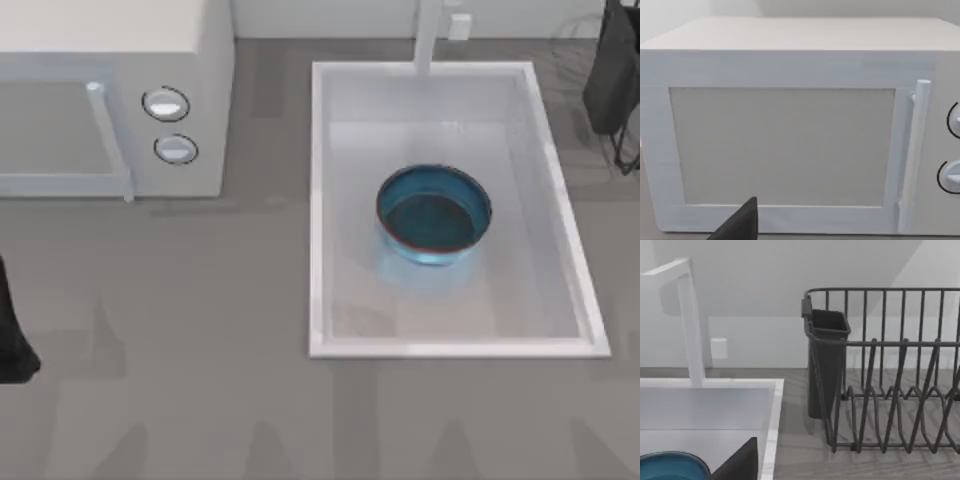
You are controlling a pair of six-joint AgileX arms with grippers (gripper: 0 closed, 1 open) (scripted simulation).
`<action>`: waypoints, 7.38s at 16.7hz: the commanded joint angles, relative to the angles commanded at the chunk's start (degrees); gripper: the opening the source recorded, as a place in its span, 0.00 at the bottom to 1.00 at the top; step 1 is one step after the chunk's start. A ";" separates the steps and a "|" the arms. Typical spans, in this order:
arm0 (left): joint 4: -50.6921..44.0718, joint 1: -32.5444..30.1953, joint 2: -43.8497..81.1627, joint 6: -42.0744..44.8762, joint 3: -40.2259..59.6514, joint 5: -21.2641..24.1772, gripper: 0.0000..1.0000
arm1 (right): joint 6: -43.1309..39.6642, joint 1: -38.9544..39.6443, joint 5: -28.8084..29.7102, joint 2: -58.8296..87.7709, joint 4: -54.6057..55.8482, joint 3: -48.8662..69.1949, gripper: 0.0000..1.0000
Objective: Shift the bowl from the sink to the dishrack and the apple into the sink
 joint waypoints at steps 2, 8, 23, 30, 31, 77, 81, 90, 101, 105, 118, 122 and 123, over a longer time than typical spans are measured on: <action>0.00 0.00 0.00 0.00 0.00 0.00 1.00 | 0.00 0.00 0.00 0.00 0.00 0.00 1.00; 0.00 0.00 0.00 0.00 0.00 0.00 1.00 | 1.44 0.63 1.35 11.07 -6.11 7.99 1.00; 0.00 0.00 0.00 0.00 0.00 0.00 1.00 | 10.79 13.80 4.74 93.17 -35.82 85.41 1.00; 0.00 0.00 0.00 0.00 0.00 0.00 1.00 | 19.36 20.83 5.57 129.29 -56.12 114.39 1.00; 0.00 0.00 0.00 0.00 0.00 0.00 1.00 | 20.61 21.80 5.61 133.09 -58.29 118.12 1.00; 0.00 0.00 0.00 0.00 0.00 0.00 1.00 | 29.81 28.82 6.42 163.96 -59.74 143.62 0.00; 0.00 0.00 0.00 0.00 0.00 0.00 1.00 | 29.81 28.82 6.42 163.96 -59.74 143.62 0.00; 0.00 0.00 0.00 0.00 0.00 0.00 1.00 | 33.81 32.89 7.40 154.63 -64.08 138.08 0.00; 0.00 0.00 0.00 0.00 0.00 0.00 1.00 | 52.71 52.13 9.26 109.32 -86.01 112.28 0.00; 0.00 0.00 0.00 0.00 0.00 0.00 1.00 | 56.77 56.27 9.78 101.26 -89.95 107.64 0.00; 0.00 0.00 0.00 0.00 0.00 0.00 1.00 | 43.59 40.48 -2.71 96.65 -74.39 104.48 0.00; 0.00 0.00 0.00 0.00 0.00 0.00 1.00 | 31.44 19.86 -11.16 88.05 -52.39 104.02 0.00; 0.00 0.00 0.00 0.00 0.00 0.00 1.00 | 28.51 14.60 -13.18 86.08 -45.63 103.57 0.00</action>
